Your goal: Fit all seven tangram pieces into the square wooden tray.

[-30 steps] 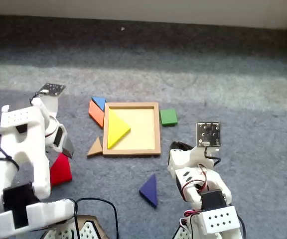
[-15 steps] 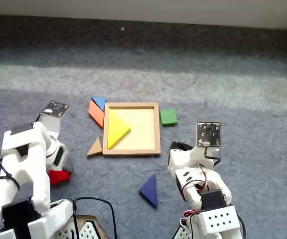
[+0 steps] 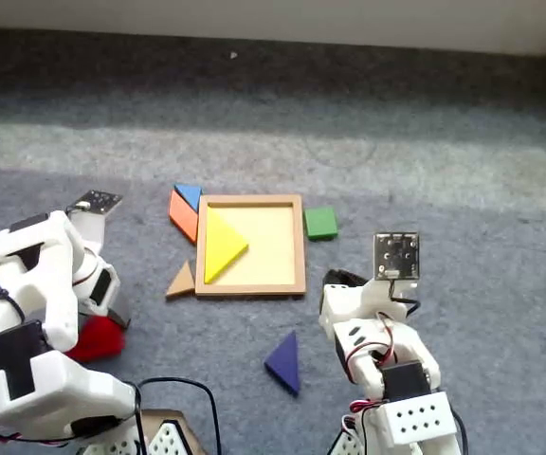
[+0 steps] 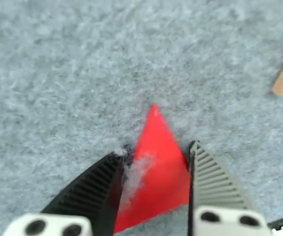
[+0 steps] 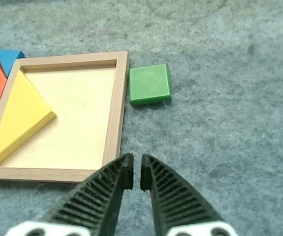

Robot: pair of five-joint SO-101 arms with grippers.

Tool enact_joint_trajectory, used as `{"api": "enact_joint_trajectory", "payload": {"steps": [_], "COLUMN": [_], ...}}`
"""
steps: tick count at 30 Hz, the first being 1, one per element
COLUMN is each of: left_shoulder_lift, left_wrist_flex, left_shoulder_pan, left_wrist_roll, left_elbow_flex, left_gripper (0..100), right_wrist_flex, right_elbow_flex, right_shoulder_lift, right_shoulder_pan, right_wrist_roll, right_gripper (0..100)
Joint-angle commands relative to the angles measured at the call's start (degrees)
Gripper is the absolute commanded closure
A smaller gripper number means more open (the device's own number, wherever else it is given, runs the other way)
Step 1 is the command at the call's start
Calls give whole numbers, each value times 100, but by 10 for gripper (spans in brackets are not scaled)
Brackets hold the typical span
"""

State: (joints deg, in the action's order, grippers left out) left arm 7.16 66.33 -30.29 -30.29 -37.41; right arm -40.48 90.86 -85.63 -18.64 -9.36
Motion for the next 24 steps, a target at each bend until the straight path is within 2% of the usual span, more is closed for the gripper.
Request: {"api": "enact_joint_trajectory", "payload": {"steps": [1, 7, 13, 20, 24], "left_shoulder_lift": [57, 57, -66, -1763, -2967], "left_wrist_flex": [-18, 105, 659, 1855, 2259], "left_shoulder_pan": [145, 505, 866, 699, 251], "left_wrist_roll": [-70, -18, 484, 448, -273], "left_elbow_flex": [215, 523, 1253, 1508, 980], "left_gripper": [864, 917, 978, 982, 893], "right_wrist_flex": [136, 136, 136, 136, 136], "right_elbow_flex": [-13, -13, -13, -13, -13], "right_shoulder_lift": [-66, -66, -66, -66, -66], "right_shoulder_pan": [57, 57, 57, 57, 57], "right_wrist_roll": [53, 53, 53, 53, 53], "right_gripper": [954, 954, 954, 954, 954]}}
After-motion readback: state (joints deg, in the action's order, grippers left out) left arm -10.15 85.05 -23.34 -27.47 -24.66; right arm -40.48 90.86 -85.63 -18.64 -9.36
